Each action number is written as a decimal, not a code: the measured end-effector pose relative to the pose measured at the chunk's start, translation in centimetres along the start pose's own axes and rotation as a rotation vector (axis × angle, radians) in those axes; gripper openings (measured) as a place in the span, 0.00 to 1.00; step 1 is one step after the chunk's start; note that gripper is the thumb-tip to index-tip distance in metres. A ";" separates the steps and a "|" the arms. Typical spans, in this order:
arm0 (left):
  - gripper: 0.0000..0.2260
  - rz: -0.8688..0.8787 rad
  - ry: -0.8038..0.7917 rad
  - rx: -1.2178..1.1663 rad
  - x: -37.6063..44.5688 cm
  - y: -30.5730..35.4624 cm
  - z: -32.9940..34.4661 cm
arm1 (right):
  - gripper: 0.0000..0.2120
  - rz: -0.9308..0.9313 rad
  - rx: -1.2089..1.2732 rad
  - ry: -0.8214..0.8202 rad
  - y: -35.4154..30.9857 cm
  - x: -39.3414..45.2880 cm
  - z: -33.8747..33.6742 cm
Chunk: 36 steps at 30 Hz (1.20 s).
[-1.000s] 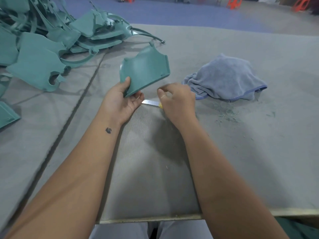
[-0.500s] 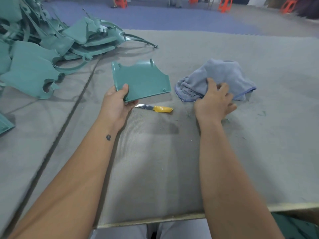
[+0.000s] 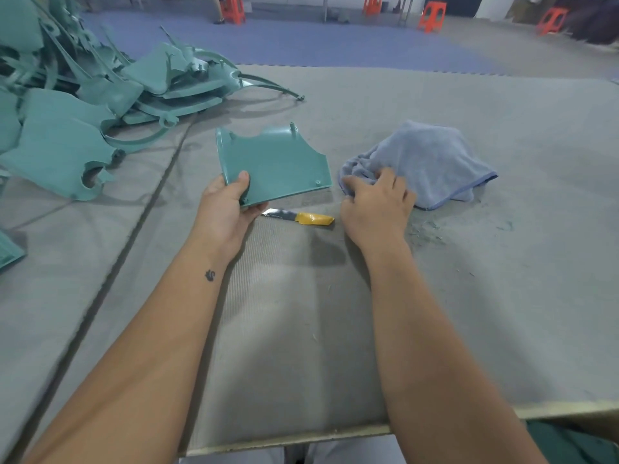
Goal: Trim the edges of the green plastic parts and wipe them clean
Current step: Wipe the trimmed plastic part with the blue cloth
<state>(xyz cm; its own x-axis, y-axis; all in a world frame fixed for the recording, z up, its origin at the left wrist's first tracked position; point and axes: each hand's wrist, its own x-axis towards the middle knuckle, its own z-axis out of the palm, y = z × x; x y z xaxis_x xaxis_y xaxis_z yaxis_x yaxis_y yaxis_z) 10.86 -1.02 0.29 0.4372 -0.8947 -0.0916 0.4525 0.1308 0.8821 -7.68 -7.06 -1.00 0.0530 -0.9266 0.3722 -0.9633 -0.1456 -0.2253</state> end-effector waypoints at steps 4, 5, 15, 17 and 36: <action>0.09 0.004 -0.006 0.018 0.0 0.0 0.1 | 0.20 0.112 -0.060 -0.051 -0.1 0.3 0.0; 0.09 0.006 -0.008 0.020 0.0 0.0 0.1 | 0.19 0.126 -0.043 -0.047 -0.1 0.3 -0.1; 0.09 0.004 -0.006 0.031 0.1 0.0 0.1 | 0.13 -0.025 0.731 0.494 -0.2 0.4 -2.8; 0.08 0.006 0.000 0.037 0.1 0.0 0.1 | 0.13 -0.108 0.724 0.436 -0.5 0.2 -2.7; 0.08 0.007 -0.005 0.058 0.1 -0.1 0.1 | 0.05 0.061 0.702 0.754 0.5 0.4 -3.5</action>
<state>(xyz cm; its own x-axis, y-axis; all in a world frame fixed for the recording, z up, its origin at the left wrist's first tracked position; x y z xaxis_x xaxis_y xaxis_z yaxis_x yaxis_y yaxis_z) 10.81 -1.20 0.19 0.4364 -0.8959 -0.0828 0.4030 0.1123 0.9083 -9.06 -6.25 2.18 -0.4027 -0.5160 0.7560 -0.5756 -0.4994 -0.6475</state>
